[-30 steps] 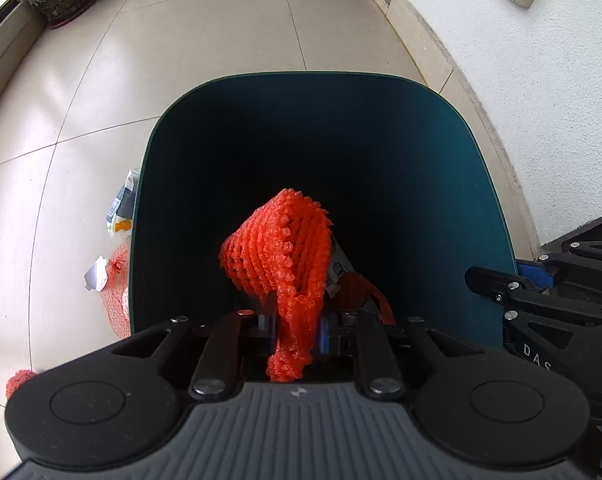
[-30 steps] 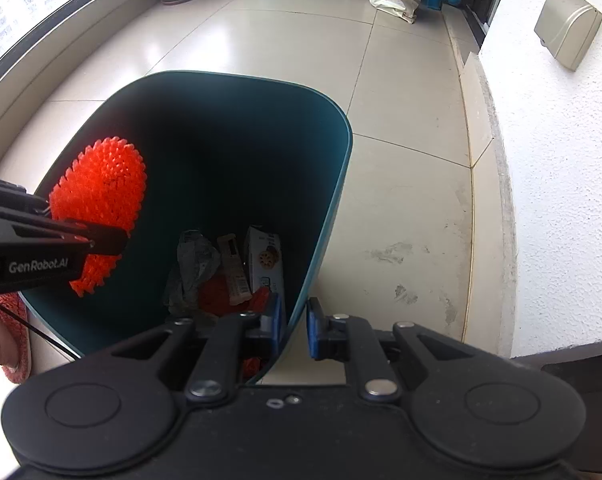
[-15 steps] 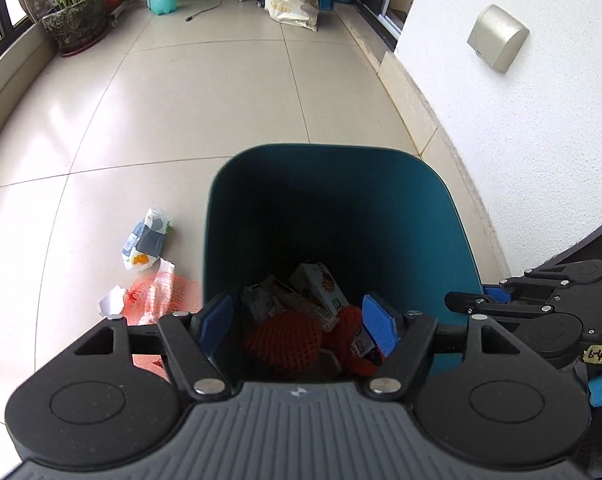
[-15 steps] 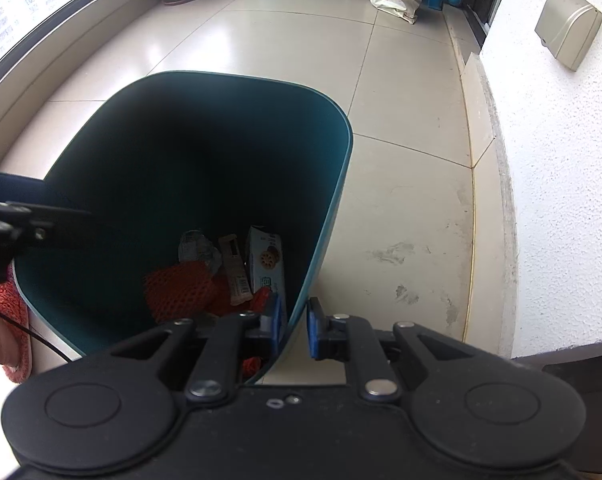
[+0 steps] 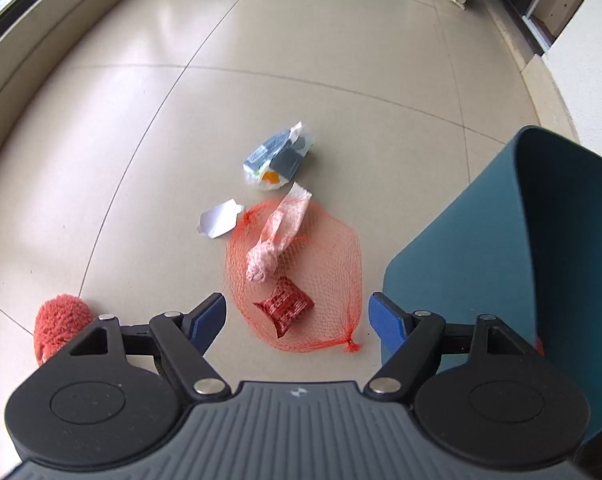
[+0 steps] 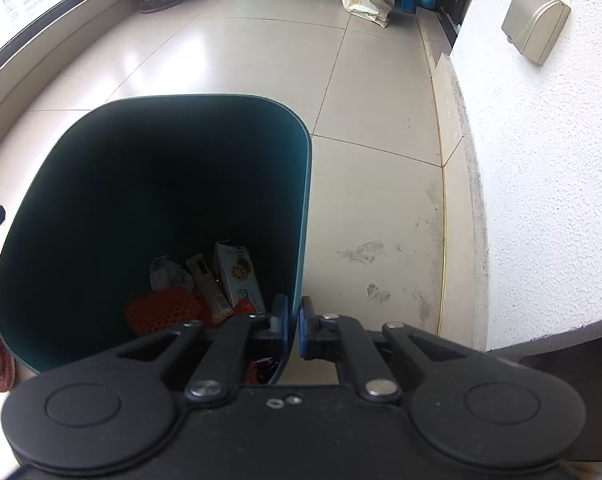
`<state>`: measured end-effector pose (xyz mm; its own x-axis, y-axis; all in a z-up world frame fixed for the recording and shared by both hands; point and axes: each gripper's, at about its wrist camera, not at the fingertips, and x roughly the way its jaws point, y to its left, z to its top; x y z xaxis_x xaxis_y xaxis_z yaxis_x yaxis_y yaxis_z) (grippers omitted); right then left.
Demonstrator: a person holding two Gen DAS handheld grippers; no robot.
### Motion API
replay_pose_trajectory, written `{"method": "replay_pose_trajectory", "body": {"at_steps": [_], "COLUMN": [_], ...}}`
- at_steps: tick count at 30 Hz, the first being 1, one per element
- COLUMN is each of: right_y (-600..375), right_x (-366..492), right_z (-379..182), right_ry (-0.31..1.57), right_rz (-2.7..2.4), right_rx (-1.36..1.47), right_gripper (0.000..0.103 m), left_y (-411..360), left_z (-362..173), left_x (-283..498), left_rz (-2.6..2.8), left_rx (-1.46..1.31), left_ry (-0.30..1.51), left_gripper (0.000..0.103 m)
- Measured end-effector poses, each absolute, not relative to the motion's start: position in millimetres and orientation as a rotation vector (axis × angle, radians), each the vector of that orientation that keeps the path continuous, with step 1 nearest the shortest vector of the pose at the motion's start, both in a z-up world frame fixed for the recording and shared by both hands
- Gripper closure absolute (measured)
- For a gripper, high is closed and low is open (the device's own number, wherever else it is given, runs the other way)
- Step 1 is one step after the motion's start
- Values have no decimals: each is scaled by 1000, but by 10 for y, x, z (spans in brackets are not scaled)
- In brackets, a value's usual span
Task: Collect trash
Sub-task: 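Lower the left tool and close it on the red mesh bag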
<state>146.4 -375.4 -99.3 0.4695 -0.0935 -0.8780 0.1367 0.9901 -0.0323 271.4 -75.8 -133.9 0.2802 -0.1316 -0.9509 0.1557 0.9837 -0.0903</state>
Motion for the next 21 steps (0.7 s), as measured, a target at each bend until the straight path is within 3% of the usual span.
{"method": "replay_pose_trajectory", "body": {"at_steps": [4,19,21], "right_y": [-3748,-3801,-3836], "right_x": [1515,1502,1509], "right_z": [-989,-1031,-1067], "right_ry": [1072,1080,1097], "right_rz": [-136,-92,-82], "right_rx": [39,43,70], "right_gripper": [99,97,96], "left_y": [-573,-1065,-1084], "left_z": [-1874,-2970,-3070], "left_x": [2844,3546,3569], "left_rz": [-156,-13,-11], "left_rx": [-111,-99,-75], "left_ry": [1414,1531,1534], "left_gripper": [25,25,29]}}
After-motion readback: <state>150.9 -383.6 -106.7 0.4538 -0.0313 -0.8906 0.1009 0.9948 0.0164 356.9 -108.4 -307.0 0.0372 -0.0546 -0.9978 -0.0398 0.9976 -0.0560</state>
